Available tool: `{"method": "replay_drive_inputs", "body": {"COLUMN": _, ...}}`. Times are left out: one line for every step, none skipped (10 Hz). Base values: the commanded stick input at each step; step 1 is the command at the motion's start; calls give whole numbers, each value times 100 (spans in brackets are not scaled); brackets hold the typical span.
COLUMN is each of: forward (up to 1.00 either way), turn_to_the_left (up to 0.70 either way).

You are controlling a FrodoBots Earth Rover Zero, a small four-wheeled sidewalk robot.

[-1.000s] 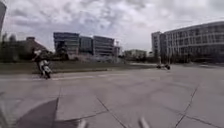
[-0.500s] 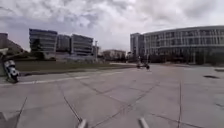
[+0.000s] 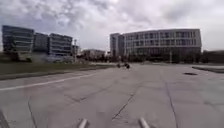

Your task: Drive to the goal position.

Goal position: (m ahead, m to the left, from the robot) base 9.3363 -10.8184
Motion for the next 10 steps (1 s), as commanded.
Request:
{"method": "replay_drive_inputs", "body": {"forward": 70, "turn_to_the_left": -35}}
{"method": "replay_drive_inputs", "body": {"forward": 70, "turn_to_the_left": -35}}
{"method": "replay_drive_inputs", "body": {"forward": 70, "turn_to_the_left": -35}}
{"method": "replay_drive_inputs", "body": {"forward": 70, "turn_to_the_left": -35}}
{"method": "replay_drive_inputs", "body": {"forward": 70, "turn_to_the_left": -24}}
{"method": "replay_drive_inputs", "body": {"forward": 70, "turn_to_the_left": -6}}
{"method": "replay_drive_inputs", "body": {"forward": 70, "turn_to_the_left": 0}}
{"method": "replay_drive_inputs", "body": {"forward": 70, "turn_to_the_left": 0}}
{"method": "replay_drive_inputs", "body": {"forward": 70, "turn_to_the_left": 0}}
{"method": "replay_drive_inputs", "body": {"forward": 70, "turn_to_the_left": 0}}
